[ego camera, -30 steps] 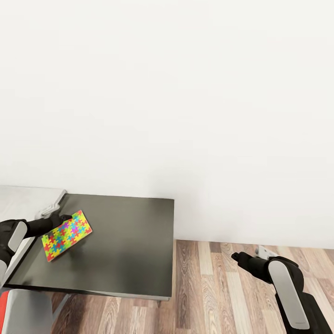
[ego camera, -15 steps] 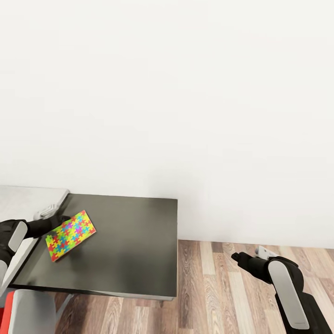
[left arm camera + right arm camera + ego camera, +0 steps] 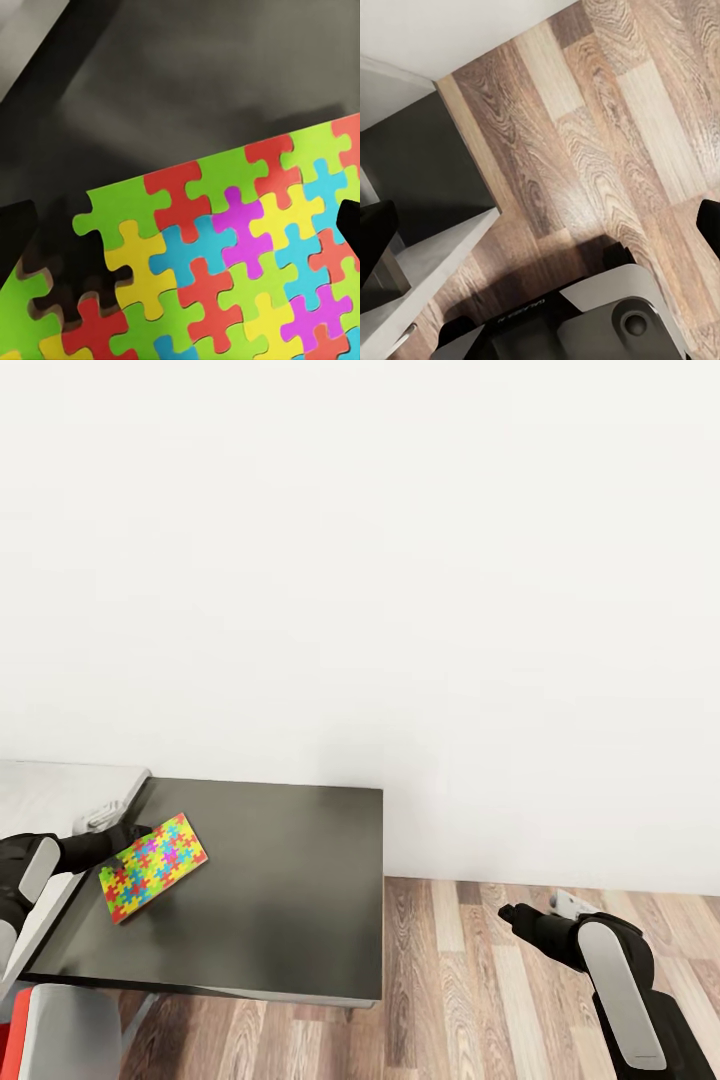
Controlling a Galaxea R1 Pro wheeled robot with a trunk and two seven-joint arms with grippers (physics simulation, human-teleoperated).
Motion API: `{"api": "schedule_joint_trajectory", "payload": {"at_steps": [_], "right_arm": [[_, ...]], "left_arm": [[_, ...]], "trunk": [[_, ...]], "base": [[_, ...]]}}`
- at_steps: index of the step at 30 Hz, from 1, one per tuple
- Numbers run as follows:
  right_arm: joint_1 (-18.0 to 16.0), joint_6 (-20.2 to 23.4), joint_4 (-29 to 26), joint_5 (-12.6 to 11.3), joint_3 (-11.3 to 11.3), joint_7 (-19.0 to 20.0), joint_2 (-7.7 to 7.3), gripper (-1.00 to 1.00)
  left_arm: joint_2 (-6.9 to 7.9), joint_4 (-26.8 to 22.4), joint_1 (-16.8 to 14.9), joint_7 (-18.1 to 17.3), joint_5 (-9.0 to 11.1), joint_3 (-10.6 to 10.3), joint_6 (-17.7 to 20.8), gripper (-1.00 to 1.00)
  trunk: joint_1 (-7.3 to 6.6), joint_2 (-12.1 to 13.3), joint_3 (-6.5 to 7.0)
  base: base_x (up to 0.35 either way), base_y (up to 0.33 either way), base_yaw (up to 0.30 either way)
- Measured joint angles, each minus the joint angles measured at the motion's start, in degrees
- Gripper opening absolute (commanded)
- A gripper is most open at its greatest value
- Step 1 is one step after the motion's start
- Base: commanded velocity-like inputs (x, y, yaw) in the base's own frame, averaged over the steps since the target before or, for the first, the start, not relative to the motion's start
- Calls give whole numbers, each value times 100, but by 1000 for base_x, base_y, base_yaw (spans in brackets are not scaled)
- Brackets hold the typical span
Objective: Put all the toys in the child's room - the three board games (two on the bed and one on the table), the two jigsaw puzzles on the table, and the tennis ball on the table - inside the toy box on the table in the child's room.
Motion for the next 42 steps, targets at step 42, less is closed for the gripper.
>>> {"api": "schedule_joint_trajectory", "payload": {"at_steps": [42], "right_arm": [[-2, 0, 0, 2, 0, 0, -1, 100]], "left_arm": [[-9, -33, -6, 5, 43, 15, -6, 100]], "trunk": [[-1, -2, -304]], "base": [[0, -3, 0]]}}
